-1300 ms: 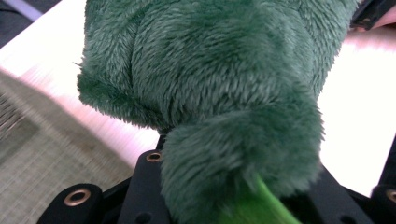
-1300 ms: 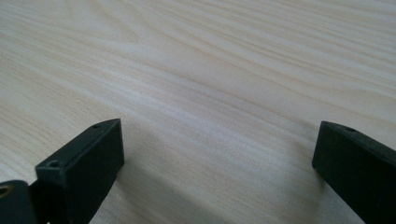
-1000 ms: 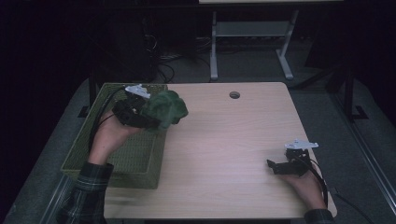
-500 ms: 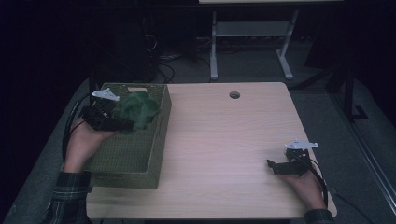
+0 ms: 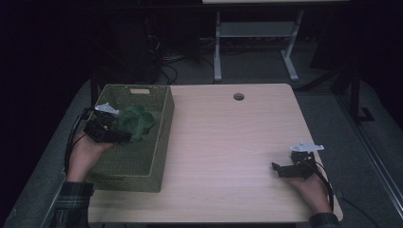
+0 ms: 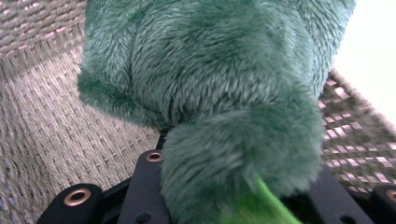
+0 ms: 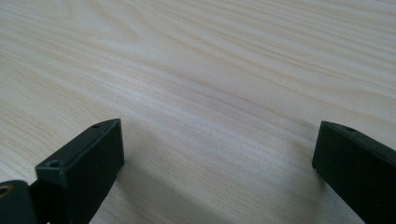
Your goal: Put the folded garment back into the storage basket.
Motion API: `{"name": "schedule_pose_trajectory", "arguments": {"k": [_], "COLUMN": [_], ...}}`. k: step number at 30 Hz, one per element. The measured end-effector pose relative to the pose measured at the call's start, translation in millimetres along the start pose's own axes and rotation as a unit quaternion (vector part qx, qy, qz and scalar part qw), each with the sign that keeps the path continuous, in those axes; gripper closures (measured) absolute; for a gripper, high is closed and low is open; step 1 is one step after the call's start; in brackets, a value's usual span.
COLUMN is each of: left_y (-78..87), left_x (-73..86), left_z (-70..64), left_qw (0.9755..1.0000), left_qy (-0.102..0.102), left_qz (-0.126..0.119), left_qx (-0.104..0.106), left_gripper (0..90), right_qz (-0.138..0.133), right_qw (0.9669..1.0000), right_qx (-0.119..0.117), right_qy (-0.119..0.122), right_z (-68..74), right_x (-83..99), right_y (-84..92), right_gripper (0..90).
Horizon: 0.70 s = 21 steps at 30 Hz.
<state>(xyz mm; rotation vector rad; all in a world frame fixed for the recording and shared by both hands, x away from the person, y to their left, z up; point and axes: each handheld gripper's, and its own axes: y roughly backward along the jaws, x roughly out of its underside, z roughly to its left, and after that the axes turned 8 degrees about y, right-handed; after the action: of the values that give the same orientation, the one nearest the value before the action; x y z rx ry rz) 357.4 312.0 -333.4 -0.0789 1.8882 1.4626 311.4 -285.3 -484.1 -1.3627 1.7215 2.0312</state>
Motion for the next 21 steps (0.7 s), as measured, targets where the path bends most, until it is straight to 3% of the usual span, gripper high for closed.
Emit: {"name": "schedule_pose_trajectory", "arguments": {"k": [5, 13, 21], "left_y": [-20.4, -37.0, -54.6], "left_x": [11.6, 17.7, 24.0], "left_z": [8.4, 19.6, 23.7], "left_qw": [0.9999, 0.9996, 0.999], "left_qy": [0.007, 0.006, 0.009], "left_qz": [0.012, 0.021, 0.038], "left_qx": [-0.003, -0.02, -0.02], "left_gripper": [66.0, 66.0, 65.6], "right_qz": [0.0, 0.0, 0.0], "right_qw": [1.0, 1.0, 1.0], "right_qx": [0.0, 0.0, 0.0], "right_qy": [0.0, 0.0, 0.0], "right_z": [0.0, 0.0, 0.0], "right_x": [0.0, 0.0, 0.0], "right_y": [0.0, 0.0, 0.0], "right_gripper": [1.8, 1.8, 1.8]}}
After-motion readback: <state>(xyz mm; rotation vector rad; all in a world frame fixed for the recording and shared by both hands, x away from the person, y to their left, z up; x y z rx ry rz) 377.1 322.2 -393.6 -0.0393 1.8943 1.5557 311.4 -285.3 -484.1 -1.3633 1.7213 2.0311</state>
